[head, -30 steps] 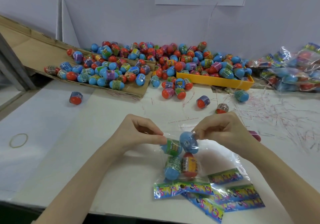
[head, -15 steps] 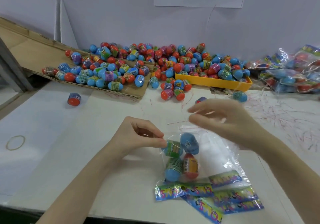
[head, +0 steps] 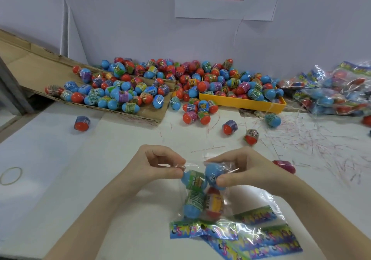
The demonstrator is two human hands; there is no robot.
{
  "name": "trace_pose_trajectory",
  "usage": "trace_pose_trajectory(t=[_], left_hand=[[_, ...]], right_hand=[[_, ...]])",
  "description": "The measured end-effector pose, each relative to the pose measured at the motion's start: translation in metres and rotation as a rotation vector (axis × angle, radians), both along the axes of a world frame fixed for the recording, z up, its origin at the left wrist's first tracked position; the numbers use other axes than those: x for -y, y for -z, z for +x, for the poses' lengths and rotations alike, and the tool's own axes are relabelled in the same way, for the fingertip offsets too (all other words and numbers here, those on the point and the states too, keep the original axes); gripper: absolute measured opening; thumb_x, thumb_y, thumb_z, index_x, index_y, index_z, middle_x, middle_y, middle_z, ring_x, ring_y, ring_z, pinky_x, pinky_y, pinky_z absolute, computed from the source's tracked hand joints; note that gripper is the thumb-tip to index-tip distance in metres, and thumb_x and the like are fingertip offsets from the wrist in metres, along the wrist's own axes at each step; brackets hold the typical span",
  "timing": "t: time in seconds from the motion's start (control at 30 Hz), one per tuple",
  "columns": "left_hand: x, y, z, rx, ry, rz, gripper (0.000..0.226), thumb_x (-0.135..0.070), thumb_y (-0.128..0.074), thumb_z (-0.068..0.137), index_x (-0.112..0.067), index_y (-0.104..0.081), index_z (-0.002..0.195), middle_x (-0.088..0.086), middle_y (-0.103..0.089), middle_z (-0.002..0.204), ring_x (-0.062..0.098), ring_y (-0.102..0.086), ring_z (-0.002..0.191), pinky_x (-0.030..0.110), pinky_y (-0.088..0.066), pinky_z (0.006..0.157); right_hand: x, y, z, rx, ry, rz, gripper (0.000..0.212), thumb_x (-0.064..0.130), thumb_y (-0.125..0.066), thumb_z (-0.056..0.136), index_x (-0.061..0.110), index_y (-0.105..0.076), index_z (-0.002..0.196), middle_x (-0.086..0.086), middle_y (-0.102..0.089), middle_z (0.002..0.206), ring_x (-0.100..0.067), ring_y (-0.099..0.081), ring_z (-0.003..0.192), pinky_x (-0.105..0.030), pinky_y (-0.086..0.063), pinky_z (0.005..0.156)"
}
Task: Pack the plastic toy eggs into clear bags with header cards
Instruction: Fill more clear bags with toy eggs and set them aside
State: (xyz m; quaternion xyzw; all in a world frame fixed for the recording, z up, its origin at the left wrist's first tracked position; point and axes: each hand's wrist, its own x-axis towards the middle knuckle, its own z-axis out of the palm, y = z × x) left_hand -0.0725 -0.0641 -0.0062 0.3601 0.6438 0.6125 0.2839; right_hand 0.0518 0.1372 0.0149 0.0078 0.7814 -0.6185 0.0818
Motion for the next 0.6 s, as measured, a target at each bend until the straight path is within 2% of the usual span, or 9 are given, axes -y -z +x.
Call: trace_pose_trajectory(t=[0.07,0.17,0.2,0.27,0.3,0.37,0.43,0.53,0.6], left_hand=[[0.001,-0.002,0.001,0.071,-0.055,0.041,0.026,-0.022,-0.082,0.055,-0.032,-0.077,0.079,-0.001,-0.074,0.077,0.008,-0.067,0.071,0.017,-0.052,0.061],[-0.002,-0.008,0.002,0.124,-0.015,-0.004,0.059,-0.051,-0.078,0.049,-0.037,-0.068,0.105,-0.003,-0.074,0.094,0.008,-0.068,0.075,0.018,-0.052,0.060],[-0.004,-0.010,0.004,0.106,0.014,-0.045,0.058,-0.053,-0.078,0.050,-0.036,-0.067,0.104,-0.005,-0.074,0.089,0.007,-0.068,0.072,0.017,-0.052,0.059],[-0.007,-0.016,0.010,0.065,0.073,-0.087,0.026,-0.042,-0.075,0.057,-0.033,-0.076,0.081,-0.006,-0.073,0.069,0.003,-0.066,0.061,0.015,-0.051,0.055],[-0.008,-0.018,0.013,0.060,0.089,-0.084,0.017,-0.039,-0.073,0.059,-0.031,-0.077,0.073,-0.005,-0.072,0.065,0.004,-0.066,0.058,0.015,-0.051,0.055],[-0.009,-0.017,0.015,0.069,0.108,-0.071,0.021,-0.039,-0.071,0.057,-0.026,-0.078,0.072,0.001,-0.073,0.067,0.008,-0.067,0.058,0.016,-0.051,0.053],[-0.008,-0.015,0.016,0.094,0.106,-0.068,0.028,-0.038,-0.072,0.055,-0.022,-0.078,0.076,0.006,-0.073,0.069,0.010,-0.067,0.058,0.017,-0.051,0.053],[-0.010,-0.010,0.020,0.117,0.112,-0.092,0.027,-0.037,-0.075,0.059,-0.018,-0.078,0.078,0.006,-0.073,0.068,0.012,-0.067,0.058,0.018,-0.051,0.055],[-0.012,-0.007,0.022,0.143,0.113,-0.121,0.022,-0.038,-0.077,0.072,-0.019,-0.078,0.082,0.005,-0.074,0.073,0.013,-0.068,0.061,0.019,-0.052,0.056]], right_hand=[[0.001,0.000,0.000,-0.056,0.051,-0.038,0.029,0.017,-0.075,0.065,0.028,-0.074,0.091,-0.001,-0.073,0.093,-0.017,-0.069,0.088,-0.022,-0.054,0.072],[0.002,-0.009,0.001,-0.137,0.088,-0.063,0.030,0.014,-0.071,0.066,0.036,-0.074,0.087,0.004,-0.074,0.087,-0.011,-0.069,0.082,-0.018,-0.052,0.067],[0.001,-0.013,0.001,-0.158,0.089,-0.056,0.031,0.016,-0.071,0.065,0.038,-0.074,0.086,0.005,-0.073,0.086,-0.010,-0.069,0.081,-0.018,-0.051,0.067],[0.000,-0.019,0.003,-0.184,0.066,-0.050,0.030,0.019,-0.075,0.064,0.038,-0.073,0.087,0.005,-0.073,0.085,-0.010,-0.069,0.079,-0.018,-0.052,0.067],[0.000,-0.021,0.004,-0.187,0.045,-0.054,0.029,0.024,-0.079,0.062,0.037,-0.074,0.088,0.005,-0.073,0.085,-0.010,-0.069,0.078,-0.019,-0.052,0.067],[-0.001,-0.023,0.007,-0.182,0.008,-0.077,0.037,0.041,-0.084,0.054,0.035,-0.074,0.089,0.004,-0.073,0.086,-0.010,-0.068,0.078,-0.019,-0.053,0.067],[-0.002,-0.019,0.010,-0.165,-0.005,-0.102,0.044,0.051,-0.081,0.051,0.034,-0.074,0.090,0.004,-0.073,0.086,-0.010,-0.068,0.079,-0.020,-0.053,0.068],[-0.003,-0.013,0.015,-0.110,0.026,-0.118,0.042,0.048,-0.083,0.051,0.032,-0.074,0.089,0.002,-0.074,0.084,-0.010,-0.068,0.076,-0.019,-0.053,0.065],[-0.007,-0.011,0.019,-0.053,0.041,-0.086,0.026,0.035,-0.081,0.063,0.031,-0.075,0.088,0.002,-0.073,0.081,-0.008,-0.067,0.072,-0.016,-0.051,0.061]])
